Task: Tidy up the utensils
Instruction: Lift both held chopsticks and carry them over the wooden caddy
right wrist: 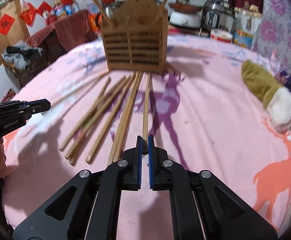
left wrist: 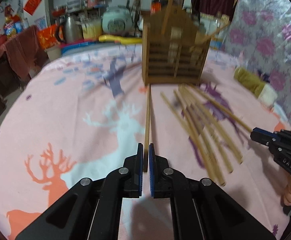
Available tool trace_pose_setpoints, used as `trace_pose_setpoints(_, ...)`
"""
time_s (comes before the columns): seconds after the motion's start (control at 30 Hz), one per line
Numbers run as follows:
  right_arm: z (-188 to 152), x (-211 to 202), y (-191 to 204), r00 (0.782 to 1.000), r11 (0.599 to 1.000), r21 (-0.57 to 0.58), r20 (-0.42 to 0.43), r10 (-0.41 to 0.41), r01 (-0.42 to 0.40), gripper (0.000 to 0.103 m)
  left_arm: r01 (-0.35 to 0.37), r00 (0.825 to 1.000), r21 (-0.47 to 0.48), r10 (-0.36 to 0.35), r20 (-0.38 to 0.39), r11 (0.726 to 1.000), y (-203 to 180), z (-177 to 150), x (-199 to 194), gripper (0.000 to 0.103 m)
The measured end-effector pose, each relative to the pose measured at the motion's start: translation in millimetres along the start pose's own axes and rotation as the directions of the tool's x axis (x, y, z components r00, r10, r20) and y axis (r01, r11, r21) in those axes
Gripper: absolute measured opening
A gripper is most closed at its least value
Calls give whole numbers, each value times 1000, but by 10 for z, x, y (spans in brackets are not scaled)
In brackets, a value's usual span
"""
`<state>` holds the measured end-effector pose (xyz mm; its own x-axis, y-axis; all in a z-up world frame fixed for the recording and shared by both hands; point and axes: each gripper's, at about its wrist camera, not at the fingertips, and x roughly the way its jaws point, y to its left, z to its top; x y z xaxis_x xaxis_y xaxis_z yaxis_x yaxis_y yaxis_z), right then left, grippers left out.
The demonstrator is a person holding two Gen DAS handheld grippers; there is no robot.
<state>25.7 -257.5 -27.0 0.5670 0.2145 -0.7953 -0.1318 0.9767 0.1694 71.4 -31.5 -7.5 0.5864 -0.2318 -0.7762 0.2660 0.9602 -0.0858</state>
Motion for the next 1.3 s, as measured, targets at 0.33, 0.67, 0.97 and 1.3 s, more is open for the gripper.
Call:
trace_pose_setpoints(0.33, 83, -203, -51, 994, 999, 32, 109, -6, 2, 6, 55, 998, -42, -55, 5, 998, -7, 22, -87, 6)
trace_pose_setpoints(0.67, 69, -158, -61, 997, 999, 42, 82, 6, -9, 6, 31, 990, -32, -35, -133, 999, 46, -91, 245, 13)
trace_pose_setpoints(0.97, 62, -150, -68, 997, 999, 46, 76, 12, -16, 7, -61, 988, 32, 65, -137, 998, 7, -131, 326, 24)
trace_pose_setpoints(1.3, 95, -272, -82, 992, 997, 62, 119, 28, -36, 6, -5, 1000, 33, 4, 28, 999, -132, -2, -208, 5)
